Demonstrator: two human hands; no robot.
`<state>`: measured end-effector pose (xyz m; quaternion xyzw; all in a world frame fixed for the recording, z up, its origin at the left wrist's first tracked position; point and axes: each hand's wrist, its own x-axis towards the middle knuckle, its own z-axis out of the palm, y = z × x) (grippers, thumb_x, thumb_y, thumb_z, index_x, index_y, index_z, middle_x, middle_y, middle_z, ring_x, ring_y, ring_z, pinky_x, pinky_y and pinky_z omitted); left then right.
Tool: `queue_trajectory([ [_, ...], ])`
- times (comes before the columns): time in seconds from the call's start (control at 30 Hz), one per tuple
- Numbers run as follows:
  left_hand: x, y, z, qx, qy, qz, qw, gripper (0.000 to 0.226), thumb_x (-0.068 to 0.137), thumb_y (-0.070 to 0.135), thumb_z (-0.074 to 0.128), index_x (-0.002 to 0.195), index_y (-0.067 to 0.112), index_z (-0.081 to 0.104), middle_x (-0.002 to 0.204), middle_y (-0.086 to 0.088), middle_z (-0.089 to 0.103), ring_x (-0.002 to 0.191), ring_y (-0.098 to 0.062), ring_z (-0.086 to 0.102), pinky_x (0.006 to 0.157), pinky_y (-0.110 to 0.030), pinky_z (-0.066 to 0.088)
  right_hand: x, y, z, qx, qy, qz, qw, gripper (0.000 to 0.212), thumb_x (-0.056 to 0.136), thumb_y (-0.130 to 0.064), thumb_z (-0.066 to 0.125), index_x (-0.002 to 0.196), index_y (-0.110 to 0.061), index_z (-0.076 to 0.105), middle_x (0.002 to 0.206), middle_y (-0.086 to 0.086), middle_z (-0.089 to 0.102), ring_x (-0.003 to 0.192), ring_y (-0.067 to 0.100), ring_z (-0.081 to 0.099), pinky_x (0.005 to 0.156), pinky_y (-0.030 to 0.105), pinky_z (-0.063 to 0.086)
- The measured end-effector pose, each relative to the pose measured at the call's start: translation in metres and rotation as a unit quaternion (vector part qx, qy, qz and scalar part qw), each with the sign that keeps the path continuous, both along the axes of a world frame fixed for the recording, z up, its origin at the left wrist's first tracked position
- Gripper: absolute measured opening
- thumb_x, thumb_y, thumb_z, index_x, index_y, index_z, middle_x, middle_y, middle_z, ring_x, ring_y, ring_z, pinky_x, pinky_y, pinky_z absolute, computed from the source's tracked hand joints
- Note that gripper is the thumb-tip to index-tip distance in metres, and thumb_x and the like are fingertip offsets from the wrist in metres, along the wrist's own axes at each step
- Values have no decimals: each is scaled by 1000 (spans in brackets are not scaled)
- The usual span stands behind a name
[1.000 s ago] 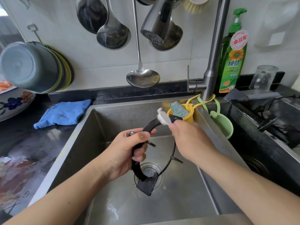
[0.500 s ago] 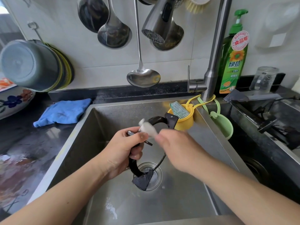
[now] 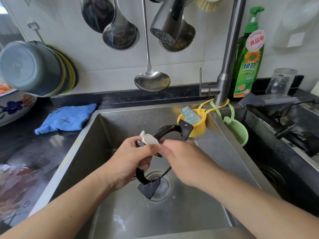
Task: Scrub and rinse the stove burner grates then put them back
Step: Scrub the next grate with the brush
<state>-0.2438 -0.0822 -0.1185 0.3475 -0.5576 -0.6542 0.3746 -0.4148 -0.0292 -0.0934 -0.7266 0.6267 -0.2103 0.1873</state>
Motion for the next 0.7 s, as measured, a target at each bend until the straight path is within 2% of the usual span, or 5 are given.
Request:
queue_trajectory([
  [0.1, -1, 0, 0, 5, 10, -10, 1000, 35, 75, 13, 72, 105, -6, 69, 67, -3, 29, 58, -14, 18, 51, -27, 15, -12, -13, -5, -9, 5, -64, 998, 44, 106, -50, 31, 75, -20, 43, 76, 5, 55, 71, 28, 54, 58, 39, 39],
  [0.23, -5, 2, 0, 16, 25, 12, 999, 35, 77, 10, 66, 109, 1, 75, 67, -1, 26, 62, -18, 14, 52, -28, 13, -29, -25, -7, -5, -1, -164, 986, 43, 108, -43, 25, 73, -22, 38, 77, 2, 50, 75, 28, 50, 60, 37, 35],
  [0.47, -2, 1, 0, 0, 20, 13, 1000, 53, 68, 22, 75, 110, -9, 68, 73, -8, 26, 57, -15, 18, 53, -30, 14, 5, 0, -6, -15, -30, -33, 999, 44, 106, -47, 32, 72, -21, 41, 73, 5, 54, 69, 27, 53, 59, 43, 43],
  [0.6, -4, 4, 3, -4, 31, 16, 999, 39, 70, 14, 72, 108, 3, 76, 73, -8, 18, 61, -19, 14, 53, -30, 13, -18, -22, -4, -9, -35, -167, 985, 41, 108, -43, 23, 80, -23, 45, 76, 2, 51, 71, 25, 50, 62, 36, 36],
  [0.7, -7, 8, 4, -20, 24, 6, 1000, 45, 65, 23, 75, 107, 8, 78, 74, -10, 18, 61, -20, 15, 52, -27, 16, -28, -28, -9, 25, -40, -221, 974, 42, 109, -40, 22, 87, -17, 49, 79, 3, 50, 80, 30, 49, 68, 34, 35],
])
